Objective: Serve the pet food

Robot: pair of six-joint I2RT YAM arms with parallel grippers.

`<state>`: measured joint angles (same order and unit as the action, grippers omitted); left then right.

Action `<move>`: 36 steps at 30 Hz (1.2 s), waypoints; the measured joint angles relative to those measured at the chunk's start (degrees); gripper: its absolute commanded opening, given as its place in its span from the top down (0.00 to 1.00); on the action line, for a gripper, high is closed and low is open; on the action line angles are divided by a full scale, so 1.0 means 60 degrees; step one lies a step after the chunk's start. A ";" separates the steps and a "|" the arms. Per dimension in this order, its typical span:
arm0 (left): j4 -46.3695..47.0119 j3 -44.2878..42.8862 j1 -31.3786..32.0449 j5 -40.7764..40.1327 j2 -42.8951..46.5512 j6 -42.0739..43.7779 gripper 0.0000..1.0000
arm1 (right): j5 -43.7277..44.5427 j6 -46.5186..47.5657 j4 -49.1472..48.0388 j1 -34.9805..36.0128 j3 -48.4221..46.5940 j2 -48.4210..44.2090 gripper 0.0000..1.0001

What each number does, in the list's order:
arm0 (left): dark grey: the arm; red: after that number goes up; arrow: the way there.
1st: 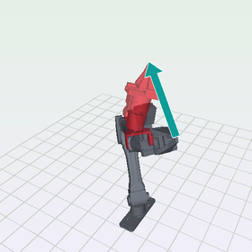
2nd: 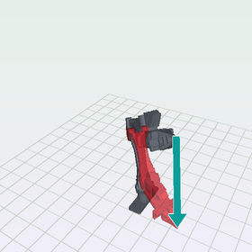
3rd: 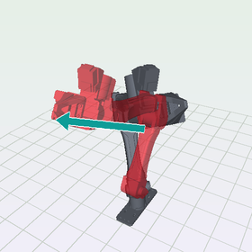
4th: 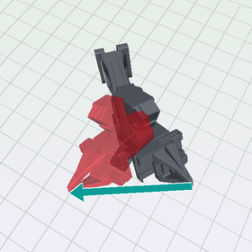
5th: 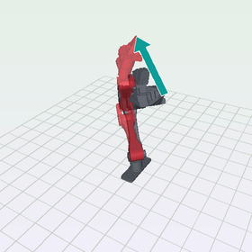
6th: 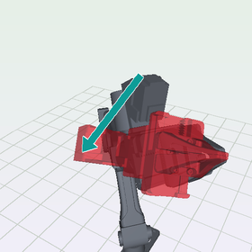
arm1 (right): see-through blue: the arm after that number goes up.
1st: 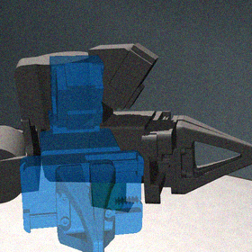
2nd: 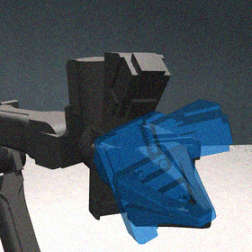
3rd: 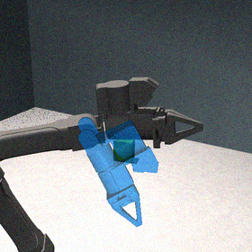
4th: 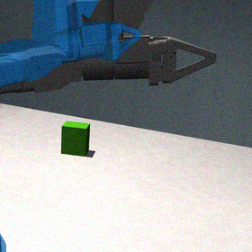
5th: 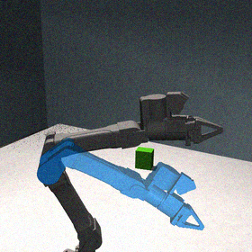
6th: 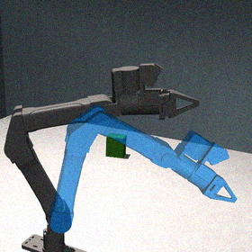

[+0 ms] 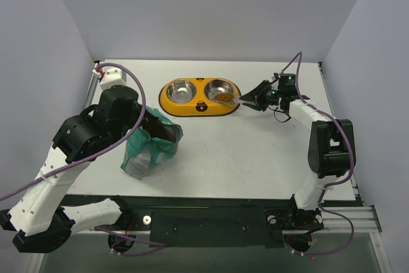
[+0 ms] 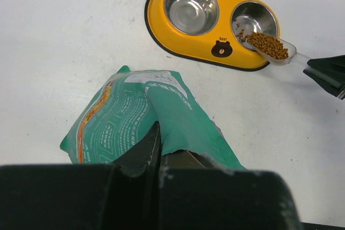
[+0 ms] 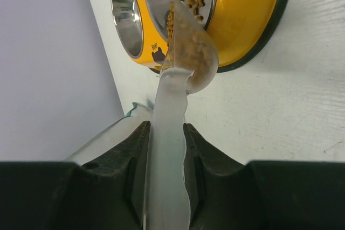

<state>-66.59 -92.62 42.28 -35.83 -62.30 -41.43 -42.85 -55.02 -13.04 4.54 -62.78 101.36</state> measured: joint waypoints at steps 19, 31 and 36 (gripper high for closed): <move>0.0084 0.0058 0.0004 0.0055 0.0018 -0.0244 1.00 | 0.2419 0.2575 0.6339 0.1279 -0.5300 0.1486 1.00; 0.0164 0.0135 0.0004 0.0291 0.0062 -0.0255 1.00 | 0.4747 0.4105 0.9286 0.2441 -0.8156 0.2153 1.00; 0.0171 0.0135 0.0004 0.0412 0.0058 -0.0251 1.00 | 0.5038 0.4557 0.9850 0.2422 -0.8222 0.1690 1.00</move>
<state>-65.56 -91.81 42.30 -33.36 -61.95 -42.94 -12.62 -27.68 46.06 19.07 -112.12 111.50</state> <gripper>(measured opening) 0.031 0.230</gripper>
